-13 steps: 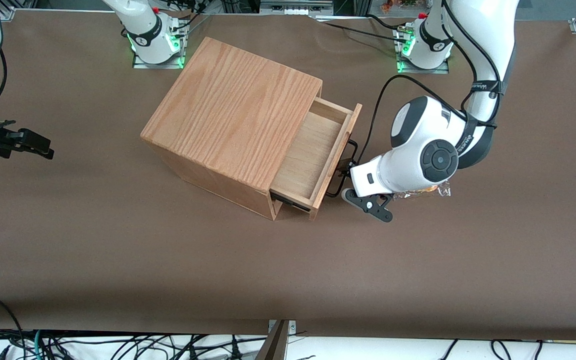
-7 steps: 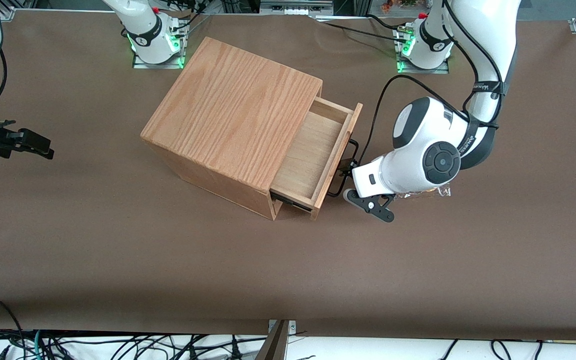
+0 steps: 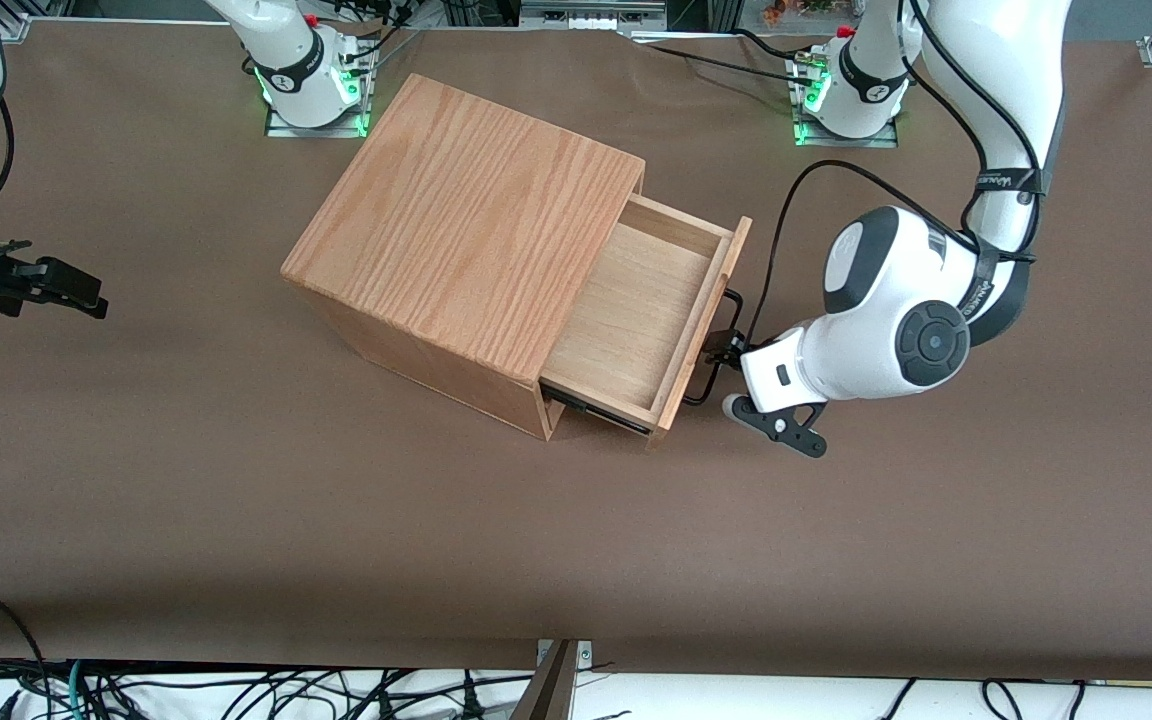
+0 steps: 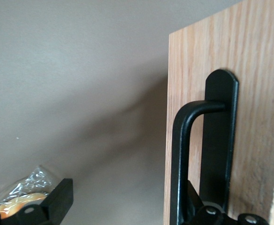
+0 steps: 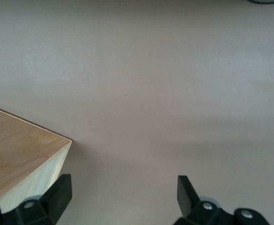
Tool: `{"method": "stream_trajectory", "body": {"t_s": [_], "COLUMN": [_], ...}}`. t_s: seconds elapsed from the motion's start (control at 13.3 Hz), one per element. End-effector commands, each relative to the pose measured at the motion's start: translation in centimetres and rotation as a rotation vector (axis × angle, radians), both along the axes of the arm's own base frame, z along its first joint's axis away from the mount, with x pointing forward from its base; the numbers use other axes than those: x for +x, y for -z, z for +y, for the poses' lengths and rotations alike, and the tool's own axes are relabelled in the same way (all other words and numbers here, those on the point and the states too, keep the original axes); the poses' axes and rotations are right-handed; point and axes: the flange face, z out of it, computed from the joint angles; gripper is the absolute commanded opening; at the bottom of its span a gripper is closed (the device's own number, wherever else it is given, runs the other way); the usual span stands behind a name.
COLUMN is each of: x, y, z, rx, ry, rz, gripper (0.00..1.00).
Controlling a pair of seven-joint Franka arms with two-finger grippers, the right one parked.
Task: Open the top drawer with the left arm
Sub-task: 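Pull the handle with the left gripper, sliding the drawer out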
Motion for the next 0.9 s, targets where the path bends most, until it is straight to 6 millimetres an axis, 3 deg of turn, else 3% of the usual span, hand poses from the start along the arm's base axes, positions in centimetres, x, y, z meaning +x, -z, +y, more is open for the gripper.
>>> {"method": "stream_trajectory", "body": {"t_s": [0.0, 0.45, 0.75, 0.83], "x": [0.6, 0.7, -0.8, -1.3], "y": [-1.2, -1.4, -4.6, -6.8], "z": [1.0, 1.1, 0.7, 0.9], "rx": [-0.003, -0.010, -0.026, -0.029], "ry": [0.009, 0.005, 0.026, 0.034], "rz": [-0.011, -0.013, 0.023, 0.016], "gripper": [1.00, 1.00, 1.00, 1.00]}}
